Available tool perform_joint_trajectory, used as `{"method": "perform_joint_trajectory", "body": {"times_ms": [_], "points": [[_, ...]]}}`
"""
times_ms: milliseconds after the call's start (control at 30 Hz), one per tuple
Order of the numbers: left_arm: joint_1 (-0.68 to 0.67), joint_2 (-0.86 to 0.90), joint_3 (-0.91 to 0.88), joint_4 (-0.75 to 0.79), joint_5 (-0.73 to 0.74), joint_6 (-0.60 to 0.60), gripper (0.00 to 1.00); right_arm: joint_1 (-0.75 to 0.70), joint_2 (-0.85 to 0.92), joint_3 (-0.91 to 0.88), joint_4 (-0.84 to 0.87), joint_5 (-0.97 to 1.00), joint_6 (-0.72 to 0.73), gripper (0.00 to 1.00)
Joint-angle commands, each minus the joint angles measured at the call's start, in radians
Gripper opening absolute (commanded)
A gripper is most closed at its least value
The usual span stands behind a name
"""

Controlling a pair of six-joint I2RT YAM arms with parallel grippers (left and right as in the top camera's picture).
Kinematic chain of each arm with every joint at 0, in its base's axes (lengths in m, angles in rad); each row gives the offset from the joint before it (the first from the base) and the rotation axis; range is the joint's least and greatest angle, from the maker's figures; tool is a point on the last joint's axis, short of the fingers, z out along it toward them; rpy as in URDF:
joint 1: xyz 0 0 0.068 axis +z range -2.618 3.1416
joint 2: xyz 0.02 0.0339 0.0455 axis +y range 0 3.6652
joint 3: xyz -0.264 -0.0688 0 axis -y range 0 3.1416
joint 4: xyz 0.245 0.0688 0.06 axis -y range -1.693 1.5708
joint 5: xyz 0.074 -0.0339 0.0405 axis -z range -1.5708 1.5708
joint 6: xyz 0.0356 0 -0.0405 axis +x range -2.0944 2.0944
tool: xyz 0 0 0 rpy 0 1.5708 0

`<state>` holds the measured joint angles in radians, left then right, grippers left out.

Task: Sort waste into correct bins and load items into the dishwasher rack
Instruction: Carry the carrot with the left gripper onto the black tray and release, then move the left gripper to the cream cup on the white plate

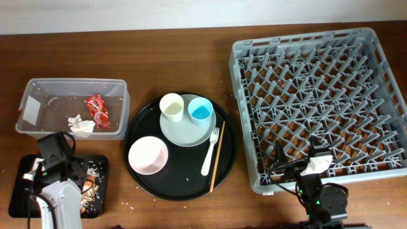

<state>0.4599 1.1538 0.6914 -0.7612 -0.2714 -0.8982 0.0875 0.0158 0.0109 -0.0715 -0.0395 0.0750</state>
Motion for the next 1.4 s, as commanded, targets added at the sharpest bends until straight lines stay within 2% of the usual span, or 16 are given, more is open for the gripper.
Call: {"method": "perform_joint_trajectory", "body": {"times_ms": [0,167,267,400,500,567,633,667,700,767,800,933,1067,1200,1300,1367], "points": [[0.006,-0.004,-0.008,0.021,0.078,-0.006,0.1,-0.005,-0.007,-0.005,-0.004,0.002,0.0,0.99],[0.006,-0.003,-0.071,0.081,0.078,-0.006,0.13,-0.005,-0.007,-0.005,-0.004,0.002,0.0,0.99],[0.006,-0.003,-0.071,0.089,0.093,-0.006,0.24,-0.005,-0.007,-0.005,-0.004,0.002,0.0,0.99],[0.006,-0.005,-0.068,0.092,0.093,-0.006,0.48,-0.005,-0.007,-0.005,-0.004,0.002,0.0,0.99],[0.006,-0.031,-0.007,0.078,0.104,0.158,0.47,-0.005,-0.007,-0.005,-0.004,0.002,0.0,0.99],[0.006,-0.11,0.106,-0.035,0.222,0.223,0.47,-0.005,-0.007,-0.005,-0.004,0.002,0.0,0.99],[0.004,-0.227,0.152,-0.033,0.591,0.488,0.47,-0.005,-0.007,-0.005,-0.004,0.002,0.0,0.99],[-0.01,-0.273,0.152,-0.039,0.723,0.561,0.46,-0.005,-0.007,-0.005,-0.004,0.002,0.0,0.99],[-0.042,-0.299,0.152,-0.059,0.739,0.564,0.46,-0.005,-0.007,-0.005,-0.004,0.002,0.0,0.99],[-0.133,-0.306,0.156,-0.07,0.739,0.564,0.33,-0.005,-0.007,-0.005,-0.004,0.002,0.0,0.99],[-0.187,-0.291,0.172,-0.07,0.737,0.563,0.33,-0.005,-0.007,-0.005,-0.004,0.002,0.0,0.98],[-0.551,-0.031,0.476,-0.307,0.414,0.563,0.39,-0.005,-0.007,-0.005,-0.004,0.002,0.0,0.99],[-0.775,0.172,0.496,-0.355,0.263,0.544,0.39,-0.005,-0.007,-0.005,-0.004,0.002,0.0,0.99],[-0.824,0.32,0.495,-0.227,0.263,0.528,0.39,-0.005,-0.007,-0.005,-0.004,0.002,0.0,0.99],[-0.824,0.36,0.495,-0.017,0.242,0.516,0.44,-0.005,-0.007,-0.005,-0.004,0.002,0.0,0.99],[-0.824,0.396,0.495,0.108,0.171,0.439,0.45,-0.005,-0.007,-0.005,-0.004,0.002,0.0,0.99]]}}
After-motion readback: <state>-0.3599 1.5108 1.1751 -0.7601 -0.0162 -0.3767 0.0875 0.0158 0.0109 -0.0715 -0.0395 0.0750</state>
